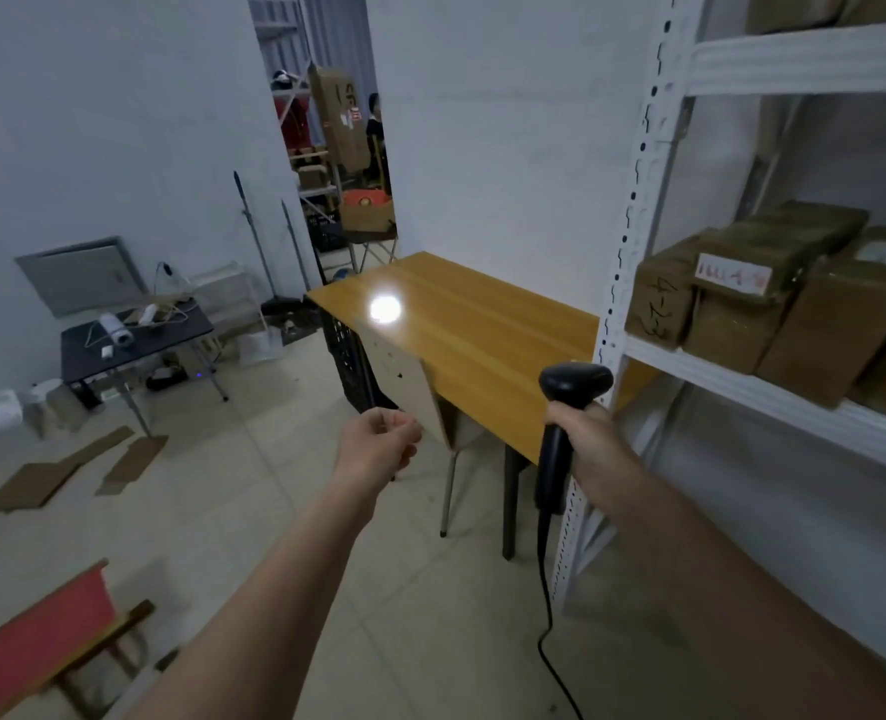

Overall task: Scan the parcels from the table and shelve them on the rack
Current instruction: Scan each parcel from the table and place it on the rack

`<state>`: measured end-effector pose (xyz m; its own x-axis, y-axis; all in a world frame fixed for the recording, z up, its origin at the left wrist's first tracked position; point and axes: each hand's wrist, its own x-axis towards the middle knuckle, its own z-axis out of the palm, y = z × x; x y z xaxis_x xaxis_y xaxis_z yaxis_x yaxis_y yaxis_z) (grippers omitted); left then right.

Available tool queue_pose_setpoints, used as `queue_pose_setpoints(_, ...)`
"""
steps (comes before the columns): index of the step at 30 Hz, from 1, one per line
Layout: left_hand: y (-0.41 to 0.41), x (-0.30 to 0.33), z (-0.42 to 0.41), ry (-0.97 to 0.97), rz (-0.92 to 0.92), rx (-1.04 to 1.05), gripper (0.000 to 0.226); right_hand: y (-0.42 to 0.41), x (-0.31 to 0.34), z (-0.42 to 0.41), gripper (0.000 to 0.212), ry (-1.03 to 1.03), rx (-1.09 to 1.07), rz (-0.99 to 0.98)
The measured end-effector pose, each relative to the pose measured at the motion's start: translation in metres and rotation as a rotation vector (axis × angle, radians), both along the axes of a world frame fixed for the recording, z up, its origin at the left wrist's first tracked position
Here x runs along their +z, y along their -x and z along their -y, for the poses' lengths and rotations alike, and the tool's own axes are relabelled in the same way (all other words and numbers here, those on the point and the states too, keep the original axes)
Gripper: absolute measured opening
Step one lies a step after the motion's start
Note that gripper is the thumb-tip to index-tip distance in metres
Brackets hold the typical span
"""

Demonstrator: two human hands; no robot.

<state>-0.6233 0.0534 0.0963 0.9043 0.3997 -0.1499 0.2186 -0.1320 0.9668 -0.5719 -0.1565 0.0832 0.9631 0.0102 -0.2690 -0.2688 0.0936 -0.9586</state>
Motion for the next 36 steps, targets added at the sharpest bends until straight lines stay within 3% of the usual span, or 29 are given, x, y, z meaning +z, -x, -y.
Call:
queue_pose_setpoints(7, -0.125, 0.010, -0.009, -0.018, -0.024, -0.049, 0.004, -0.094, -0.017, -0.016, 0.013, -0.047, 0.015, -0.008)
queue_pose_setpoints(18, -0.218, -0.020, -0.020, 0.038, -0.128, -0.108, 0.009, -0.170, -0.045, -0.030, 0.031, -0.080, -0.026, -0.112)
queue_pose_setpoints(28, -0.332, -0.033, -0.007, 0.079, -0.174, -0.299, 0.012, -0.241, -0.056, -0.034, 0.038, -0.166, -0.211, -0.169)
queue_pose_setpoints(36, -0.451, -0.037, -0.058, 0.055, -0.206, -0.444, 0.002, -0.334, -0.062, -0.086, 0.046, -0.132, -0.435, -0.251)
